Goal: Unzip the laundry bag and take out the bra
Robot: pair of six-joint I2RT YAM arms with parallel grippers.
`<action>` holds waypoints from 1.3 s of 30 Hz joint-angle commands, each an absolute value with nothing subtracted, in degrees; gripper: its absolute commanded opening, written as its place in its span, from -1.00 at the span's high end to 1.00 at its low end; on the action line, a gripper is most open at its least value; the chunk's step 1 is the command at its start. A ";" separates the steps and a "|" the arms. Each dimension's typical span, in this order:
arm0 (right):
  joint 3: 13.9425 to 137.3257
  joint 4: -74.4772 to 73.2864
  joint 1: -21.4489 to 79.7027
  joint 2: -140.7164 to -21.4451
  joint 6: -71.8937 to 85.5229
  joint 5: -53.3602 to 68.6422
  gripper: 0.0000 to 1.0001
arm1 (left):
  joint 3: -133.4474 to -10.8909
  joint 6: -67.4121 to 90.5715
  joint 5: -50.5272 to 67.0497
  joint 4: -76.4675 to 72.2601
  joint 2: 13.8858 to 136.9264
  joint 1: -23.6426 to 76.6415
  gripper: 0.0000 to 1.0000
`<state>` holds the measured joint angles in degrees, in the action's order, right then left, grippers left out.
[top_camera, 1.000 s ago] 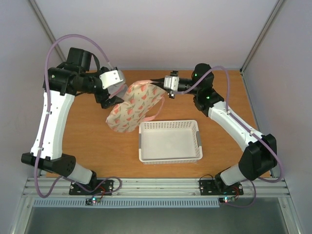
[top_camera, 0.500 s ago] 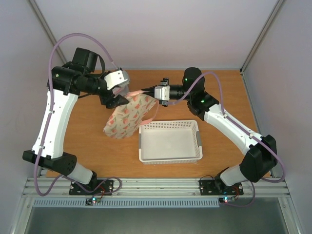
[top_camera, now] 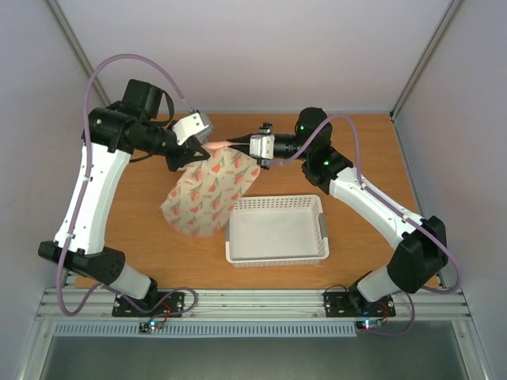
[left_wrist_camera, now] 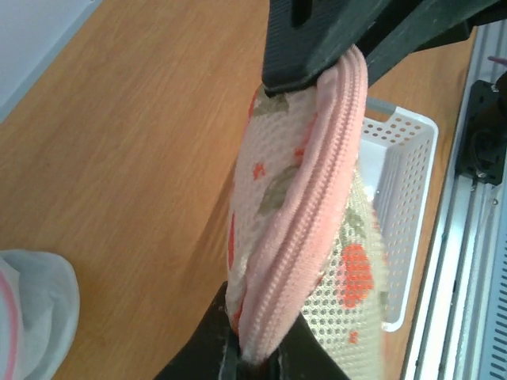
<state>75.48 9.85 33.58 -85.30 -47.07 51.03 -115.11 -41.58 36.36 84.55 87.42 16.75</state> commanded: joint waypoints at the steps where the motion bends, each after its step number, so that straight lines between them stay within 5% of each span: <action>1: 77.59 19.41 33.92 -86.77 -39.85 45.92 0.51 | -114.36 -33.20 33.93 79.00 87.55 17.15 0.99; 4: 77.53 23.94 33.93 -88.11 -32.86 36.65 -0.26 | -114.24 -17.68 19.62 72.00 87.69 17.06 0.99; 8: 78.90 24.44 34.51 -89.31 -26.42 24.99 -0.79 | -116.53 -0.46 2.91 69.75 87.80 15.37 0.99; 24: 63.46 44.01 62.22 -94.84 -40.66 -4.50 -0.97 | -135.36 29.81 -16.27 74.81 90.58 3.65 0.99; 39: 73.28 53.22 62.82 -109.66 -46.37 -24.27 -0.90 | -132.69 34.25 -10.59 76.38 88.75 2.22 0.99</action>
<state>70.63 45.43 62.87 -109.30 -42.98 -18.46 -133.62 31.97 -12.21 77.65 90.06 2.61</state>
